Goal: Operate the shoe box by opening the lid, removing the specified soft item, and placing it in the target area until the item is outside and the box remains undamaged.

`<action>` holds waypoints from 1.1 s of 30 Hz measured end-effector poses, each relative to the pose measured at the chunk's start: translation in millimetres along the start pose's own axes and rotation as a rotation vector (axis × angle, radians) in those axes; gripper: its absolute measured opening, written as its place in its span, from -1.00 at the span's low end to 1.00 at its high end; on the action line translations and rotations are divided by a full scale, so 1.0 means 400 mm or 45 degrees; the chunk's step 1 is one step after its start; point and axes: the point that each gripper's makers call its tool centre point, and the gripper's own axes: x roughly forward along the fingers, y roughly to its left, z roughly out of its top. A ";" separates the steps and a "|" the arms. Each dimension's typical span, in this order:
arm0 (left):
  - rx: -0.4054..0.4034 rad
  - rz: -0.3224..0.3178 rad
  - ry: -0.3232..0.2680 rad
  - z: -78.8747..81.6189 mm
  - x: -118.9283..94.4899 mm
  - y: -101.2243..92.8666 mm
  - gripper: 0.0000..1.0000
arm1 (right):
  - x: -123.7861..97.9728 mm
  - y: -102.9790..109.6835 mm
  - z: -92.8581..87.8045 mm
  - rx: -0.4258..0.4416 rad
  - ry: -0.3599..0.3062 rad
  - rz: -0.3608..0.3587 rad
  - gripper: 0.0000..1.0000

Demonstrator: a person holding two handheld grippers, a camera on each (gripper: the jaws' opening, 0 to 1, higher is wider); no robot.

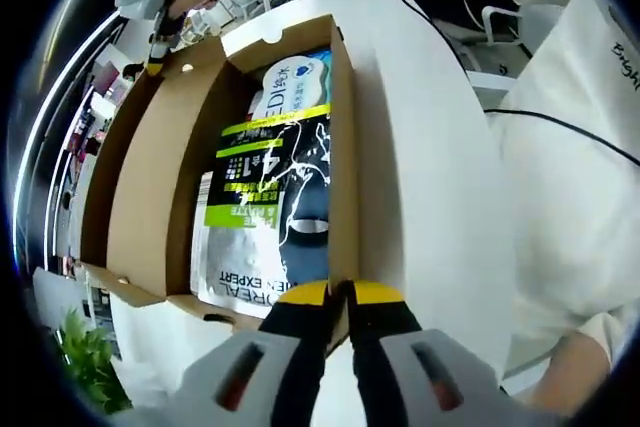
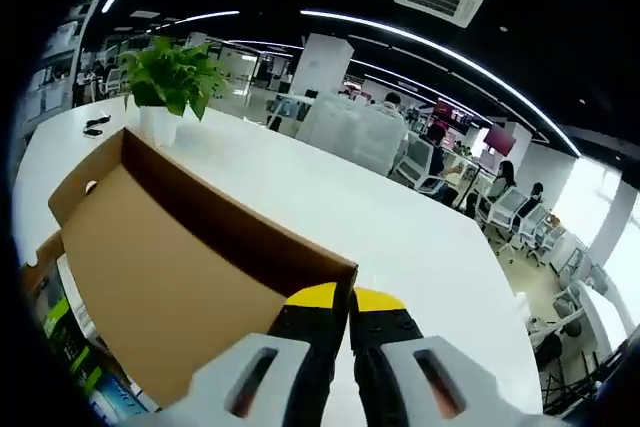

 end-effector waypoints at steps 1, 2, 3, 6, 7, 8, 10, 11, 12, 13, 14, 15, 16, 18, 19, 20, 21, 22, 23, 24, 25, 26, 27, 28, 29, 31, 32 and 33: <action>0.006 -0.001 -0.001 0.000 0.000 0.000 -0.88 | 0.005 0.002 -0.004 -0.001 0.009 -0.001 -0.98; 0.015 0.001 0.000 0.000 0.000 0.000 -0.88 | 0.012 0.005 -0.011 -0.017 0.023 0.003 -0.98; 0.020 0.003 0.003 0.000 0.000 -0.001 -0.88 | 0.017 0.006 -0.015 -0.019 0.029 0.005 -0.98; 0.022 0.006 0.009 0.000 0.000 0.000 -0.88 | 0.031 0.012 -0.033 0.005 0.065 0.018 -0.99; 0.016 0.004 0.007 0.000 0.000 0.000 -0.88 | 0.036 0.015 -0.037 0.010 0.075 0.020 -0.99; 0.012 0.005 0.004 0.000 0.000 -0.001 -0.88 | 0.037 0.018 -0.040 0.001 0.078 0.017 -0.98; 0.013 0.009 -0.001 0.000 0.000 -0.001 -0.87 | 0.035 0.024 -0.047 -0.025 0.086 0.008 -0.98; 0.016 0.009 -0.002 0.000 0.000 -0.001 -0.87 | 0.036 0.024 -0.049 -0.039 0.088 0.004 -0.98; 0.015 0.007 -0.002 -0.001 0.000 -0.001 -0.87 | 0.038 0.024 -0.050 -0.040 0.089 0.003 -0.98; 0.015 0.006 -0.001 -0.001 0.000 -0.001 -0.87 | 0.040 0.024 -0.053 -0.040 0.092 0.002 -0.98; 0.016 0.005 -0.001 -0.001 0.000 -0.001 -0.87 | 0.040 0.025 -0.055 -0.058 0.094 0.002 -0.98; 0.011 0.004 -0.004 -0.001 0.001 0.000 -0.87 | 0.035 0.024 -0.057 -0.079 0.105 -0.003 -0.98; 0.013 0.005 -0.004 -0.001 0.001 0.000 -0.87 | 0.031 0.023 -0.055 -0.074 0.101 -0.002 -0.97; 0.018 0.007 -0.005 -0.001 0.001 0.000 -0.87 | 0.022 0.021 -0.051 -0.060 0.090 0.005 -0.97; 0.024 0.008 -0.004 -0.001 0.001 0.000 -0.87 | 0.020 0.020 -0.050 -0.056 0.086 0.007 -0.96; 0.032 0.010 -0.003 -0.001 0.001 -0.001 -0.87 | 0.020 0.021 -0.051 -0.038 0.083 0.005 -0.97; 0.043 0.015 -0.004 -0.001 0.001 -0.002 -0.87 | 0.021 0.021 -0.052 -0.038 0.083 0.004 -0.96; 0.047 0.019 -0.004 -0.001 0.001 -0.002 -0.87 | 0.024 0.022 -0.054 -0.047 0.083 0.003 -0.96; 0.047 0.021 -0.005 0.000 0.002 -0.002 -0.87 | 0.026 0.024 -0.056 -0.062 0.080 0.004 -0.96; 0.044 0.022 -0.007 0.000 0.002 -0.001 -0.87 | 0.032 0.024 -0.059 -0.068 0.082 0.003 -0.96; 0.042 0.022 -0.009 0.000 0.002 0.000 -0.87 | 0.032 0.025 -0.059 -0.075 0.081 0.000 -0.95; 0.040 0.023 -0.011 0.001 0.002 0.000 -0.87 | 0.037 0.023 -0.055 -0.096 0.076 -0.007 -0.95; 0.042 0.025 -0.013 0.001 0.002 0.000 -0.87 | 0.035 0.022 -0.054 -0.101 0.076 -0.011 -0.95; 0.043 0.025 -0.014 0.001 0.002 0.000 -0.87 | 0.032 0.022 -0.052 -0.113 0.070 -0.013 -0.94; 0.043 0.025 -0.015 0.001 0.002 0.000 -0.87 | 0.030 0.021 -0.051 -0.129 0.066 -0.012 -0.94; 0.040 0.021 -0.015 0.002 0.002 0.000 -0.87 | 0.024 0.020 -0.051 -0.144 0.055 -0.005 -0.92; 0.041 0.017 -0.013 0.002 0.002 0.000 -0.87 | 0.021 0.019 -0.047 -0.123 0.042 -0.009 -0.92; 0.039 0.013 -0.013 0.002 0.002 0.000 -0.87 | 0.022 0.019 -0.048 -0.110 0.041 -0.012 -0.92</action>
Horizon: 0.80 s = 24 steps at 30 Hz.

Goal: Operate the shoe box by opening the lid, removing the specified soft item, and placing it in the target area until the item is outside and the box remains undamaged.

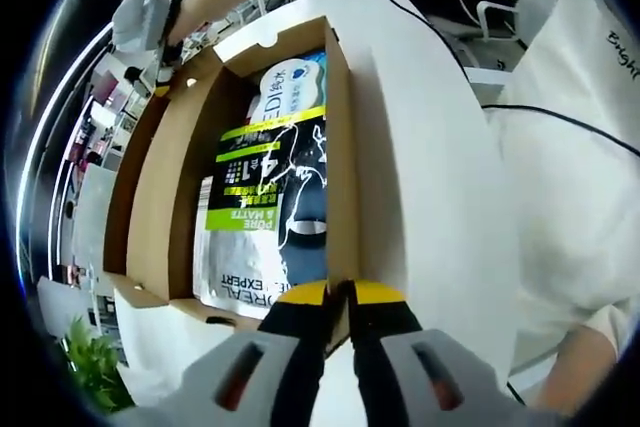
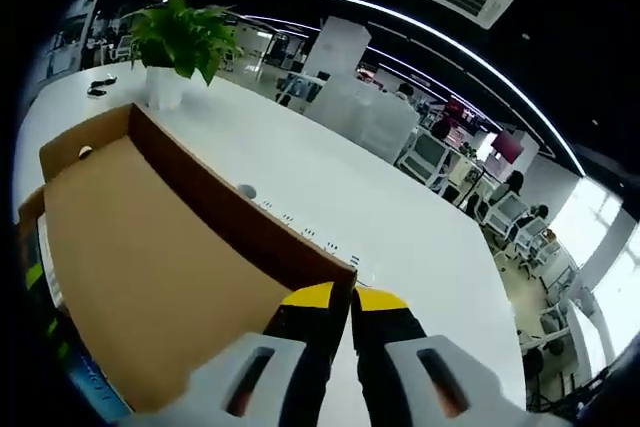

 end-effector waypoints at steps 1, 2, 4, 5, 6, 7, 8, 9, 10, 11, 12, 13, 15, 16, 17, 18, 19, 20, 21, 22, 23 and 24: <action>-0.007 -0.004 0.003 0.000 0.000 0.001 -0.87 | 0.002 0.002 -0.002 -0.007 0.002 -0.001 -0.92; -0.007 -0.004 0.003 0.000 0.000 0.000 -0.87 | 0.003 0.004 -0.004 -0.016 0.001 -0.005 -0.92; 0.001 0.003 0.002 0.000 0.000 -0.001 -0.87 | 0.003 0.002 -0.003 -0.005 0.000 -0.009 -0.92; 0.007 0.005 -0.002 0.000 0.000 -0.001 -0.87 | 0.003 0.003 -0.004 0.006 0.002 -0.009 -0.92; 0.008 0.004 -0.005 0.000 0.000 -0.001 -0.87 | 0.002 0.004 -0.004 0.005 0.003 -0.010 -0.92; 0.005 0.001 -0.006 0.000 0.000 0.000 -0.87 | 0.000 0.003 -0.004 0.005 0.003 -0.011 -0.92; 0.005 -0.002 -0.004 0.000 0.000 0.000 -0.87 | -0.004 0.003 -0.003 0.001 -0.003 -0.014 -0.92; 0.005 -0.005 0.000 0.000 0.000 0.000 -0.87 | -0.008 0.002 0.002 -0.006 -0.018 -0.021 -0.91; 0.005 -0.005 0.003 0.000 0.000 0.000 -0.87 | -0.011 0.002 0.004 -0.018 -0.024 -0.023 -0.91; 0.005 -0.003 0.003 0.000 0.000 0.000 -0.87 | -0.014 0.000 0.007 -0.025 -0.029 -0.021 -0.90; 0.005 0.000 0.000 0.000 0.000 0.000 -0.87 | -0.018 -0.003 0.010 -0.019 -0.033 -0.016 -0.89; 0.005 0.001 -0.004 0.000 0.000 0.001 -0.87 | -0.020 -0.003 0.011 -0.001 -0.035 -0.010 -0.89; -0.002 0.004 -0.007 0.000 0.000 0.001 -0.86 | -0.024 0.000 0.005 0.029 -0.023 0.017 -0.89; -0.004 0.005 -0.005 -0.001 -0.001 0.002 -0.86 | -0.024 0.001 0.003 0.040 -0.023 0.027 -0.89; -0.003 0.007 -0.004 -0.001 -0.001 0.002 -0.86 | -0.024 0.004 0.006 0.072 -0.039 0.052 -0.88; -0.003 0.008 -0.005 -0.001 -0.001 0.002 -0.86 | -0.025 0.003 0.008 0.090 -0.047 0.063 -0.88; -0.003 0.010 -0.005 -0.001 -0.001 0.002 -0.86 | -0.024 0.004 0.016 0.139 -0.070 0.079 -0.88; -0.003 0.009 -0.006 -0.001 -0.001 0.002 -0.86 | -0.034 0.013 0.024 0.197 -0.090 0.118 -0.87; -0.003 0.005 -0.006 -0.001 -0.001 0.003 -0.86 | -0.046 0.024 0.032 0.229 -0.104 0.158 -0.86; -0.006 0.003 -0.004 -0.001 -0.001 0.004 -0.86 | -0.050 0.017 0.037 0.228 -0.107 0.148 -0.83; -0.009 0.002 -0.001 -0.001 -0.001 0.003 -0.86 | -0.056 0.012 0.045 0.220 -0.119 0.142 -0.80; -0.006 0.000 0.003 -0.001 0.000 0.003 -0.86 | -0.064 0.017 0.063 0.213 -0.155 0.159 -0.77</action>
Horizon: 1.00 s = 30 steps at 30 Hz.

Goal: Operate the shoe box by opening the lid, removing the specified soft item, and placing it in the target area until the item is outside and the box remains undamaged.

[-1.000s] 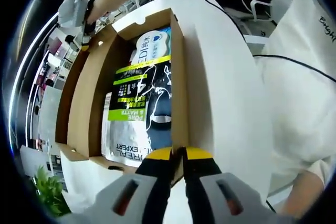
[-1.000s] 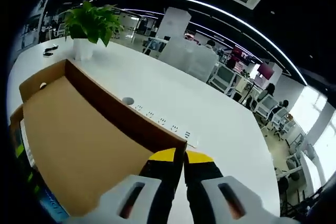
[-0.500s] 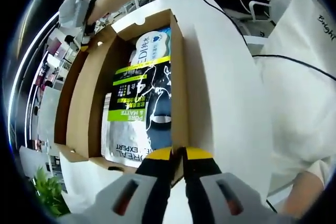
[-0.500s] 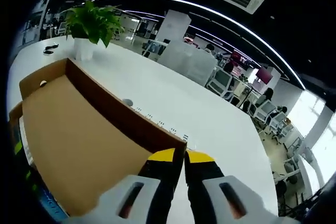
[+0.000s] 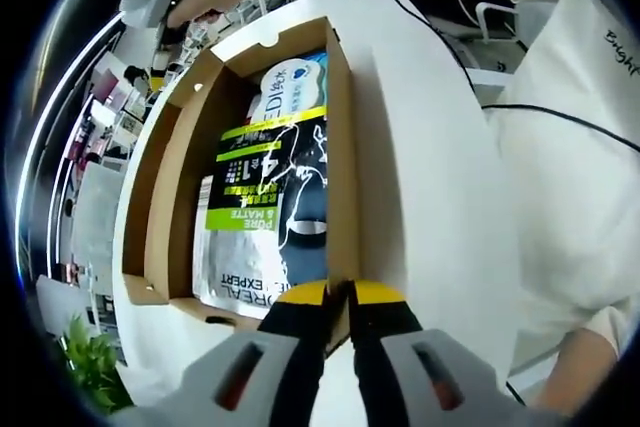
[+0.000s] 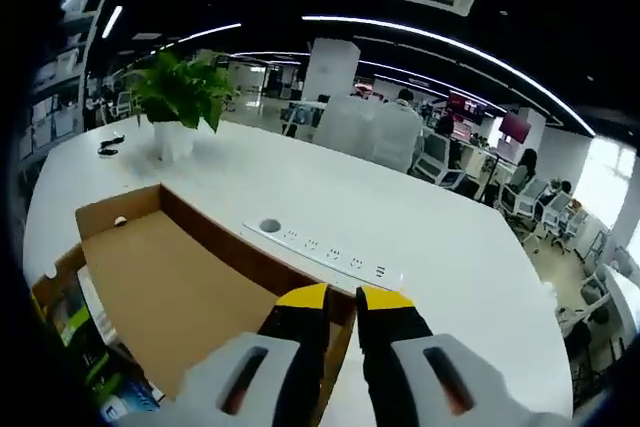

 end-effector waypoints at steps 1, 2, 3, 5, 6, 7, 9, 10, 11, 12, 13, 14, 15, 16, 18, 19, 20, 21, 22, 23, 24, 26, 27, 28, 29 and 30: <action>-0.004 -0.001 0.001 0.000 0.000 0.000 -0.86 | -0.005 0.005 0.007 -0.003 -0.013 0.013 -0.75; -0.006 -0.001 0.000 0.000 0.000 0.000 -0.86 | -0.010 0.007 0.014 -0.006 -0.020 0.018 -0.74; -0.008 -0.002 0.001 0.000 0.000 0.000 -0.86 | -0.012 0.010 0.018 -0.013 -0.025 0.031 -0.72; -0.010 -0.003 -0.003 0.000 0.000 0.000 -0.86 | -0.013 0.018 0.025 -0.026 -0.033 0.063 -0.67; -0.011 -0.002 -0.004 0.000 0.001 0.000 -0.87 | -0.015 0.022 0.027 -0.035 -0.034 0.078 -0.66; -0.011 -0.003 -0.005 0.000 0.001 0.000 -0.87 | -0.018 0.027 0.027 -0.041 -0.032 0.097 -0.66; -0.008 -0.016 -0.006 0.000 0.000 -0.001 -0.88 | -0.035 0.037 0.029 -0.022 -0.047 0.122 -0.69; -0.013 -0.019 -0.007 0.000 0.000 -0.001 -0.88 | -0.039 0.040 0.030 -0.017 -0.045 0.128 -0.69; -0.013 -0.020 -0.006 0.000 0.001 -0.001 -0.88 | -0.041 0.048 0.034 -0.023 -0.047 0.149 -0.69; -0.014 -0.022 -0.003 0.000 0.001 -0.001 -0.88 | -0.044 0.055 0.037 -0.023 -0.047 0.167 -0.68; -0.008 -0.020 -0.003 0.000 0.001 -0.002 -0.88 | -0.049 0.060 0.041 -0.031 -0.051 0.174 -0.67; -0.005 -0.017 -0.004 0.000 0.001 -0.002 -0.88 | -0.053 0.064 0.042 -0.043 -0.056 0.179 -0.67; -0.003 -0.014 -0.006 0.000 0.001 -0.002 -0.87 | -0.056 0.066 0.042 -0.049 -0.057 0.182 -0.67; -0.001 -0.010 -0.010 0.000 0.000 -0.003 -0.87 | -0.064 0.073 0.043 -0.073 -0.060 0.192 -0.68; 0.001 -0.009 -0.022 0.000 0.000 -0.002 -0.88 | -0.082 0.087 0.034 -0.135 -0.036 0.211 -0.73; -0.017 -0.018 -0.027 0.001 0.000 -0.001 -0.89 | -0.089 0.092 0.032 -0.140 -0.035 0.223 -0.75; -0.078 -0.027 -0.027 0.000 0.000 -0.002 -0.89 | -0.102 0.099 0.031 -0.140 -0.046 0.243 -0.74; -0.086 -0.026 -0.027 0.000 0.000 -0.001 -0.88 | -0.110 0.112 0.034 -0.137 -0.060 0.282 -0.73; -0.099 -0.022 -0.028 0.000 0.000 0.001 -0.88 | -0.119 0.131 0.034 -0.134 -0.068 0.337 -0.70; -0.077 -0.026 -0.028 0.001 0.000 0.000 -0.88 | -0.129 0.143 0.033 -0.125 -0.072 0.368 -0.67; -0.084 -0.033 -0.025 0.001 0.000 0.001 -0.88 | -0.140 0.152 0.037 -0.123 -0.091 0.393 -0.64; -0.091 -0.041 -0.019 0.000 0.001 -0.001 -0.89 | -0.160 0.182 0.037 -0.161 -0.112 0.484 -0.60; -0.080 -0.044 -0.020 0.001 0.001 -0.001 -0.89 | -0.167 0.184 0.033 -0.168 -0.113 0.487 -0.59; -0.080 -0.050 -0.022 0.000 0.001 -0.002 -0.89 | -0.173 0.185 0.030 -0.167 -0.112 0.479 -0.59; -0.080 -0.064 -0.026 0.000 0.001 -0.002 -0.90 | -0.181 0.193 0.027 -0.184 -0.118 0.494 -0.59; -0.066 -0.081 -0.028 0.001 0.001 -0.004 -0.91 | -0.185 0.204 0.026 -0.190 -0.125 0.532 -0.59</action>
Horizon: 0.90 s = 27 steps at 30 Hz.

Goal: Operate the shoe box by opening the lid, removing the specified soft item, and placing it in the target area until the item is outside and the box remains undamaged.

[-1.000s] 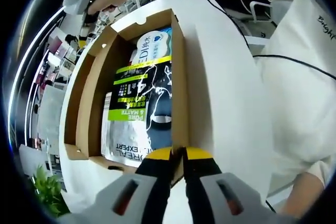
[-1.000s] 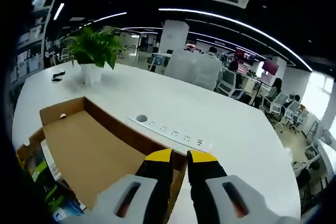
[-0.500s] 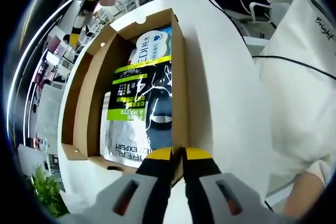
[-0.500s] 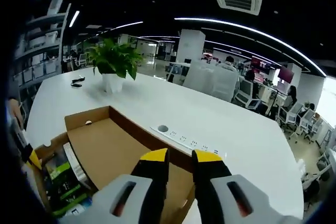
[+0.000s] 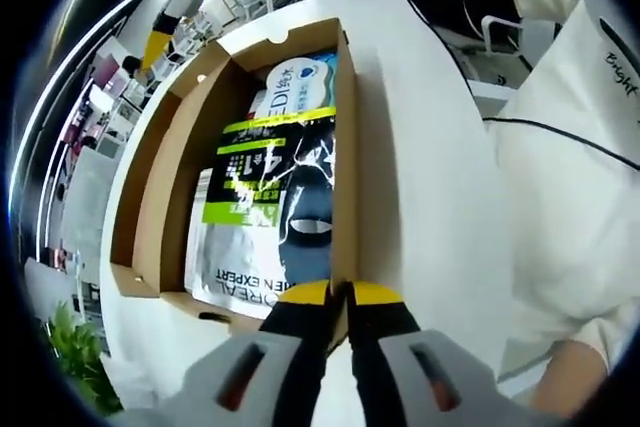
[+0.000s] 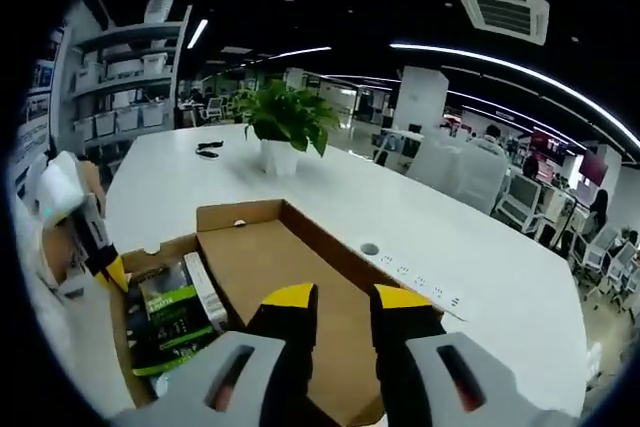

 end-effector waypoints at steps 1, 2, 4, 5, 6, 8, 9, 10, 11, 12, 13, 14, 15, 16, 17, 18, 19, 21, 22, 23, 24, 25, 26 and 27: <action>0.033 -0.057 -0.006 0.001 0.001 -0.004 -0.93 | -0.001 0.002 0.001 0.006 -0.004 0.006 -0.59; 0.013 -0.079 -0.013 0.001 0.002 -0.006 -0.94 | -0.007 0.012 0.002 0.011 -0.010 0.020 -0.59; -0.134 -0.152 -0.021 -0.001 0.003 -0.007 -0.96 | -0.023 0.036 0.013 0.094 -0.048 0.052 -0.60; -0.092 -0.146 -0.026 -0.001 0.003 0.000 -0.96 | -0.033 0.055 0.018 0.129 -0.067 0.099 -0.61; -0.052 -0.149 -0.039 0.000 0.003 -0.002 -0.97 | -0.038 0.067 0.022 0.141 -0.077 0.132 -0.61; -0.058 -0.147 -0.048 -0.001 0.003 -0.003 -0.97 | -0.047 0.074 0.017 0.155 -0.067 0.142 -0.61; -0.064 -0.147 -0.050 0.001 0.003 -0.003 -0.97 | -0.049 0.084 0.014 0.143 -0.061 0.156 -0.61; -0.064 -0.144 -0.051 0.001 0.003 -0.004 -0.96 | -0.049 0.089 0.013 0.138 -0.060 0.168 -0.61; -0.057 -0.141 -0.050 0.002 0.003 -0.004 -0.96 | -0.048 0.099 0.010 0.140 -0.057 0.181 -0.61; -0.061 -0.137 -0.049 0.002 0.003 -0.004 -0.96 | -0.045 0.109 0.002 0.150 -0.043 0.192 -0.61; -0.061 -0.134 -0.050 0.002 0.003 -0.005 -0.96 | -0.045 0.119 -0.002 0.161 -0.041 0.210 -0.60; -0.038 -0.131 -0.053 0.003 0.003 -0.005 -0.96 | -0.045 0.142 -0.007 0.196 -0.038 0.257 -0.57; -0.040 -0.131 -0.052 0.003 0.003 -0.004 -0.96 | -0.044 0.143 -0.008 0.203 -0.041 0.241 -0.47; -0.046 -0.129 -0.052 0.003 0.003 -0.004 -0.96 | -0.043 0.144 -0.011 0.186 -0.039 0.219 -0.34; -0.043 -0.128 -0.052 0.003 0.003 -0.004 -0.96 | -0.043 0.143 -0.014 0.164 -0.036 0.204 -0.24; -0.017 -0.118 -0.049 0.004 0.003 -0.006 -0.96 | -0.048 0.149 -0.019 0.113 -0.034 0.190 -0.22; 0.005 -0.111 -0.047 0.004 0.002 -0.006 -0.96 | -0.055 0.161 -0.024 0.133 -0.031 0.199 -0.26; 0.018 -0.108 -0.041 0.005 0.003 -0.005 -0.96 | -0.065 0.181 -0.027 0.178 -0.037 0.246 -0.28; 0.004 -0.104 -0.028 0.004 0.003 -0.005 -0.95 | -0.067 0.188 -0.035 0.203 -0.029 0.265 -0.28; 0.005 -0.102 -0.026 0.004 0.003 -0.005 -0.95 | -0.067 0.189 -0.042 0.210 -0.014 0.268 -0.29; 0.012 -0.098 -0.023 0.004 0.003 -0.004 -0.95 | -0.065 0.190 -0.050 0.220 0.000 0.277 -0.28; 0.015 -0.096 -0.021 0.004 0.002 -0.004 -0.95 | -0.065 0.190 -0.053 0.222 0.003 0.279 -0.28; 0.018 -0.097 -0.020 0.004 0.002 -0.004 -0.94 | -0.063 0.187 -0.064 0.246 0.017 0.289 -0.28; 0.031 -0.098 -0.024 0.005 0.001 -0.002 -0.94 | -0.063 0.187 -0.071 0.267 0.029 0.309 -0.27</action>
